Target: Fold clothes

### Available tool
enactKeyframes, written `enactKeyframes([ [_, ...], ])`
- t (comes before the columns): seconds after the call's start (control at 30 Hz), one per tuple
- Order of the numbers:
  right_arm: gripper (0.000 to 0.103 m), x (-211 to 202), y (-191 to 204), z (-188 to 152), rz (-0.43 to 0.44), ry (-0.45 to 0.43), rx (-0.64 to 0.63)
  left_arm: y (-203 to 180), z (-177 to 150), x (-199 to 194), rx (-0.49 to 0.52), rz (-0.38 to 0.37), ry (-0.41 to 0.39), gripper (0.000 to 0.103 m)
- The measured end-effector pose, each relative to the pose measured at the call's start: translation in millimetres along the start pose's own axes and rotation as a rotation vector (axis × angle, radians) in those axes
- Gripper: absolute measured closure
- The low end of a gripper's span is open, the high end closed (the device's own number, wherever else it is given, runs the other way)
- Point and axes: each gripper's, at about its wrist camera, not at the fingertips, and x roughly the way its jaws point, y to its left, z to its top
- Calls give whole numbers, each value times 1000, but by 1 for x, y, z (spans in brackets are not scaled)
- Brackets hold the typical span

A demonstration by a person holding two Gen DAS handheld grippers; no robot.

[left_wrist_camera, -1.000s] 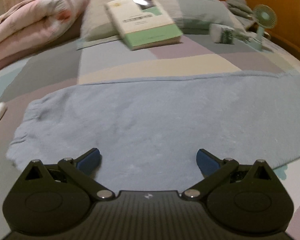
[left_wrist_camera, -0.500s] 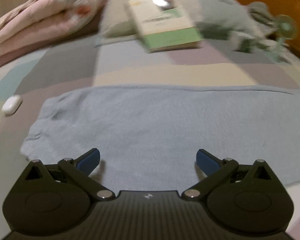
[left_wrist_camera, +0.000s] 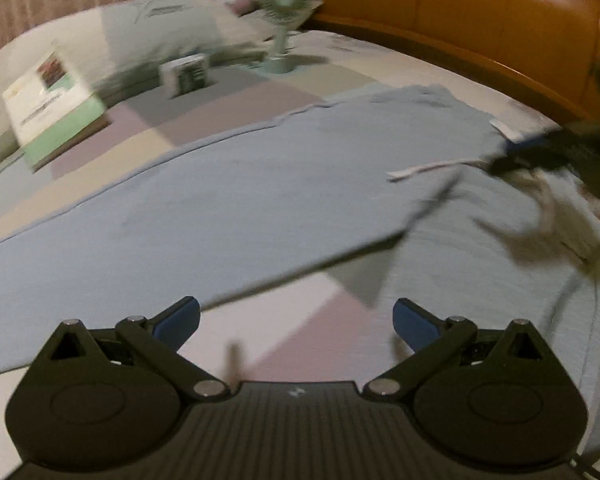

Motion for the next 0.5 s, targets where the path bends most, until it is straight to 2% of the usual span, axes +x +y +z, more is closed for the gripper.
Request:
enactKeyframes([
  [0.13,0,29,-14,10,37,48,31,-24,-2,-5,-3,-38,-23,1],
  [0.23,0,41,-22,7,84,108,83,-26,-5,-8,10,-26,-26,1],
  [0.33,0,29,-19,-3,146,143,81,-23,-6,-10,26,26,-25,1],
  [0.43,0,12,-10,-16,277,254,42,-15,-4,-8,4,31,-20,1],
  [0.5,0,3,-2,-26,319,315,-11,-13,-4,-7,-6,36,-16,1],
])
